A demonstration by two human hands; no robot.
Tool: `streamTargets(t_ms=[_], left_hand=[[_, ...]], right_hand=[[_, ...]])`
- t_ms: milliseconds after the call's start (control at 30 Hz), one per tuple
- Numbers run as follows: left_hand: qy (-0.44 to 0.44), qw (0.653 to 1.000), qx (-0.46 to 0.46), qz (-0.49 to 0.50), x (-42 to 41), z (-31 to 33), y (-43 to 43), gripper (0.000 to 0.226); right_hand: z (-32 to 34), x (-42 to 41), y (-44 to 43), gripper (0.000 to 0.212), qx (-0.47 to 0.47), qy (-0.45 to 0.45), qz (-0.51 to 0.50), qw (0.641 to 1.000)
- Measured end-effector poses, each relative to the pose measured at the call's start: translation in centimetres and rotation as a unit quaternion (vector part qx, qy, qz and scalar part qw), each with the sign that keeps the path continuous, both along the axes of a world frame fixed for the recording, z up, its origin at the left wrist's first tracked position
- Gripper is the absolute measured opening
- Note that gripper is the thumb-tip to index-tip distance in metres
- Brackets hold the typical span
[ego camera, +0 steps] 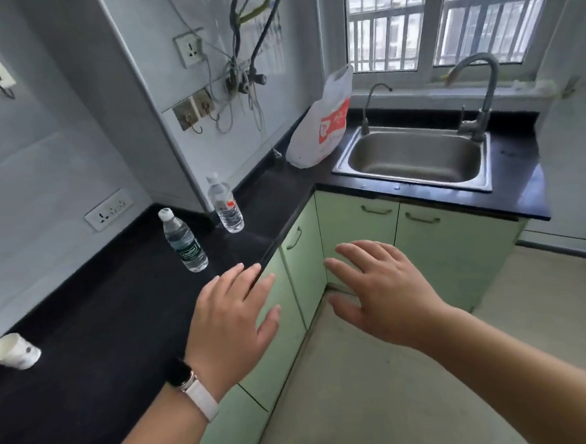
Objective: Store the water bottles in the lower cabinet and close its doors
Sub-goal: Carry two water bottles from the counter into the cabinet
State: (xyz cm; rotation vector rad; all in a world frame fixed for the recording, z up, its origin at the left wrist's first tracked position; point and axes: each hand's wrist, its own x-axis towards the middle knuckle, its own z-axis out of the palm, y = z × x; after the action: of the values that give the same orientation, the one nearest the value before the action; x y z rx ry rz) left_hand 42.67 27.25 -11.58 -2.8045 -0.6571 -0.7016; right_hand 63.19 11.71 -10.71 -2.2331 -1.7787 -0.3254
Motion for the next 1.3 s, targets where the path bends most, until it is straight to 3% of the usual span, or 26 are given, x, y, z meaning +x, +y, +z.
streamTargets(t_ms=[567, 933, 1033, 1167, 1300], left_hand=[[-0.036, 0.991, -0.077, 0.101, 4.7, -4.4, 20.7, 0.047], [-0.058, 0.947, -0.188, 0.254, 2.0, -7.9, 28.2, 0.051], [-0.076, 0.919, -0.234, 0.308, 2.1, -9.3, 29.0, 0.047], [-0.124, 0.845, -0.337, 0.397, 3.3, -10.0, 29.8, 0.052], [-0.195, 0.779, -0.425, 0.418, 5.0, -11.2, 31.4, 0.060]], right_hand=[[-0.7, 7.2, 22.7, 0.052, -0.036, -0.037, 0.056, 0.997], [-3.9, 8.1, 34.4, 0.052, -0.058, 0.019, 0.083, 0.995], [-5.0, 8.9, 37.1, 0.057, -0.072, 0.050, 0.071, 0.994], [-6.2, 10.4, 41.1, 0.061, -0.122, 0.109, 0.054, 0.985], [-7.7, 12.4, 45.6, 0.068, -0.152, 0.209, 0.048, 0.965]])
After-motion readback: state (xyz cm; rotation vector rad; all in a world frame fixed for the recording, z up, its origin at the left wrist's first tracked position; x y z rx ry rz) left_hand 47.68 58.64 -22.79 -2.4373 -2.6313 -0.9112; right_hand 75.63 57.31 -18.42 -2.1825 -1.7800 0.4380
